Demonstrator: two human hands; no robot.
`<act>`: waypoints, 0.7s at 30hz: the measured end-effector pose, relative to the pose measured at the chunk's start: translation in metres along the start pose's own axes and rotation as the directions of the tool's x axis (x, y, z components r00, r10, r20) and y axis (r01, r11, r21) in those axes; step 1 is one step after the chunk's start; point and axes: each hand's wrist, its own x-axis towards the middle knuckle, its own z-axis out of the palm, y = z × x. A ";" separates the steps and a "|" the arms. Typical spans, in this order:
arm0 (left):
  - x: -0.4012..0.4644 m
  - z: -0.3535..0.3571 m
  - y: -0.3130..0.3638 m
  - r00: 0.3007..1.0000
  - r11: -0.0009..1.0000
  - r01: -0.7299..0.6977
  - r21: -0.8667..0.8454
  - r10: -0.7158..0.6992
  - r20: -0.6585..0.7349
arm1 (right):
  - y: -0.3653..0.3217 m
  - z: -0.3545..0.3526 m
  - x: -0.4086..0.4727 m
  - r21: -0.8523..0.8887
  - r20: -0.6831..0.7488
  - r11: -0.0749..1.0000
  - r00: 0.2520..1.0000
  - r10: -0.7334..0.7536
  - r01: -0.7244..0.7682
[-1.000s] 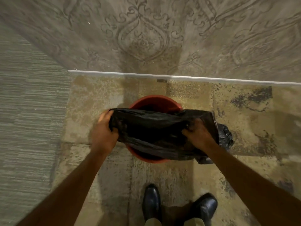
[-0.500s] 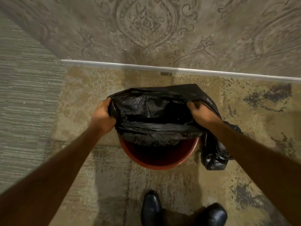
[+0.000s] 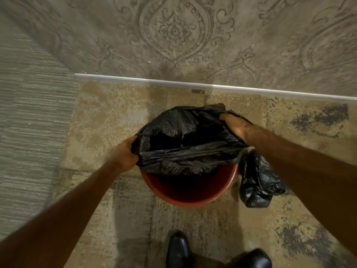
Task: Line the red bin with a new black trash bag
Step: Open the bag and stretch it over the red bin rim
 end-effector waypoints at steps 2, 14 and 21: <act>0.002 0.000 0.003 1.000 1.000 0.001 -0.003 -0.001 -0.022 | -0.001 -0.001 0.009 0.107 0.089 0.992 0.994 0.062 -0.071; -0.060 0.028 -0.015 0.997 0.988 -0.054 -0.143 0.045 -0.071 | 0.079 -0.002 -0.024 0.381 0.064 0.916 0.992 0.110 -0.126; -0.107 0.059 -0.038 1.000 0.996 0.008 -0.086 -0.007 0.010 | 0.124 -0.007 -0.080 0.576 0.383 0.789 0.923 -0.029 -0.214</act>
